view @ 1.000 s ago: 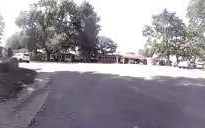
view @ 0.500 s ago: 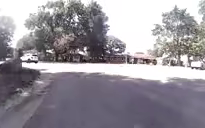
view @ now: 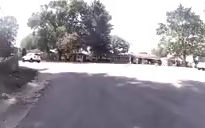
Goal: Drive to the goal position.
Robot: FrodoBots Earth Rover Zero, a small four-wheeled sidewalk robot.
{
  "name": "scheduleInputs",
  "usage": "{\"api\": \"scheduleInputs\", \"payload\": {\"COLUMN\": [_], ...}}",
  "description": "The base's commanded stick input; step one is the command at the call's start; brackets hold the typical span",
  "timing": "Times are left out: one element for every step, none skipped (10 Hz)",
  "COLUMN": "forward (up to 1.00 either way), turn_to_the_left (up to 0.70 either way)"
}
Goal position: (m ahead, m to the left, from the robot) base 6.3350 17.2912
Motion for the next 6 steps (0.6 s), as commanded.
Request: {"api": "scheduleInputs", "payload": {"forward": [1.0, 1.0, 1.0, 1.0, 1.0, 1.0], "turn_to_the_left": [0.26, 0.08, 0.02, 0.0, 0.0, 0.0]}}
